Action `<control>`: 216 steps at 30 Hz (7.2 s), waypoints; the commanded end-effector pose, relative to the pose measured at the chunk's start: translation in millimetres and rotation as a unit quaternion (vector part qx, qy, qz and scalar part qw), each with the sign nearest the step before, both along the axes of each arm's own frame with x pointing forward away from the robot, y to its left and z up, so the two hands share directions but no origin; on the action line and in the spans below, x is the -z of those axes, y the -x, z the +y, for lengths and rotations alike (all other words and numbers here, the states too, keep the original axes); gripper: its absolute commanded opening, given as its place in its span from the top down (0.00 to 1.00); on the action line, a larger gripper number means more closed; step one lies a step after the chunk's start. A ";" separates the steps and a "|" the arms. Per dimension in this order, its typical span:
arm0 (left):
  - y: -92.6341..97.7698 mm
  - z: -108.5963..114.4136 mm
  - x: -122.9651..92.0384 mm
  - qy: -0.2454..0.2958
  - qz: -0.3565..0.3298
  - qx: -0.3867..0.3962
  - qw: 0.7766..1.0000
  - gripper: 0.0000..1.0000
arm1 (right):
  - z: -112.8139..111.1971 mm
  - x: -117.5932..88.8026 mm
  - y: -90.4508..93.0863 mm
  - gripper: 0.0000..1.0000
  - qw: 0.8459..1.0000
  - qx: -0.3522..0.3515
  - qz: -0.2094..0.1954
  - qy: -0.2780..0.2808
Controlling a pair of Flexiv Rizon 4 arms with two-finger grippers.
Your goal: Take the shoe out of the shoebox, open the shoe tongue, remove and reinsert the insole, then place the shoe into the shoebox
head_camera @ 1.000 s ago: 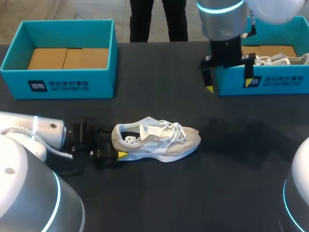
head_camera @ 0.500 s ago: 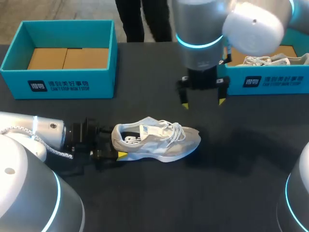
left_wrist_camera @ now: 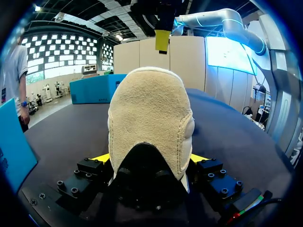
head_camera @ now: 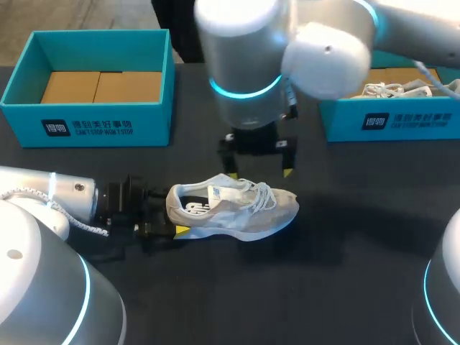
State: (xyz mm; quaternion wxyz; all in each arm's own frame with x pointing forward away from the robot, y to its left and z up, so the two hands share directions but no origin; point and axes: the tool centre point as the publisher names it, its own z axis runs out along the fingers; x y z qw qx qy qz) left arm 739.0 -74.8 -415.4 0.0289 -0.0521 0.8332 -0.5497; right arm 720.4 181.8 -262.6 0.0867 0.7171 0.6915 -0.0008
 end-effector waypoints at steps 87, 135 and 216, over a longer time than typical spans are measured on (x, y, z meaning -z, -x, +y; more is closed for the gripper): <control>1.1 -0.3 0.2 0.000 -0.001 -0.002 1.000 1.00 | 19.9 72.9 -13.3 0.00 0.964 0.130 0.032 0.228; 1.1 -0.3 0.2 0.000 -0.001 -0.002 1.000 1.00 | -59.5 56.7 -26.8 0.79 0.967 0.207 0.028 0.145; 1.1 -0.3 0.2 0.000 -0.001 -0.002 1.000 1.00 | -55.3 -18.2 -39.5 0.00 0.987 -0.107 -0.122 0.011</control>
